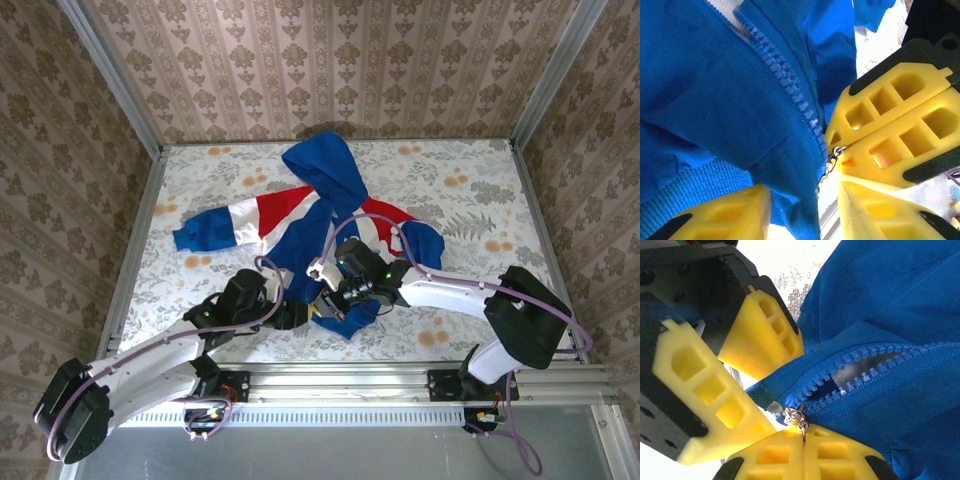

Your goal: Zip up the jacket

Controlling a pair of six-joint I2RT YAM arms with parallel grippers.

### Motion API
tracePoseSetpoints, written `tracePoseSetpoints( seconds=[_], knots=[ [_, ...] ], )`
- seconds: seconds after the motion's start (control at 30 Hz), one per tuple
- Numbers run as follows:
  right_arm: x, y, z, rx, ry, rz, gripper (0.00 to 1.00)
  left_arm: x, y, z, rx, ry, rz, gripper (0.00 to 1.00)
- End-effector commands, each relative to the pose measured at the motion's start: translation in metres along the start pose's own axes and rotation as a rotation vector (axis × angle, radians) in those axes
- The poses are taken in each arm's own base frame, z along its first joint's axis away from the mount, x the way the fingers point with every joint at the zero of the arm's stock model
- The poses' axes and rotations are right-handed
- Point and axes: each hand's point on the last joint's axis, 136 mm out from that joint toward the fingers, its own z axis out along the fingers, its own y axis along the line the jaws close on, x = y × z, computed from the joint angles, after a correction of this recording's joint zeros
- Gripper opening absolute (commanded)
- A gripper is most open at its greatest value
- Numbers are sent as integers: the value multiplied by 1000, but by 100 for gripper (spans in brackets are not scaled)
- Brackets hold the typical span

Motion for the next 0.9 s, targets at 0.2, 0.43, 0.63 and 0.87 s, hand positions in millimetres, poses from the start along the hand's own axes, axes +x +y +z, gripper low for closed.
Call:
tracePoseSetpoints(
  seconds=[0.2, 0.43, 0.63, 0.87],
  knots=[
    [-12, 0, -2, -2, -26, -1, 0, -3, -4, 4, 17, -14, 7, 0],
    [-25, -17, -15, 127, -50, 10, 0, 3, -2, -3, -17, 20, -14, 0],
    [-33, -28, -21, 206, -47, -4, 0, 9, -1, -5, -30, 55, -31, 0],
    [-39, -40, -27, 283, -60, -10, 0, 14, -2, -8, -34, 79, -36, 0]
  ],
)
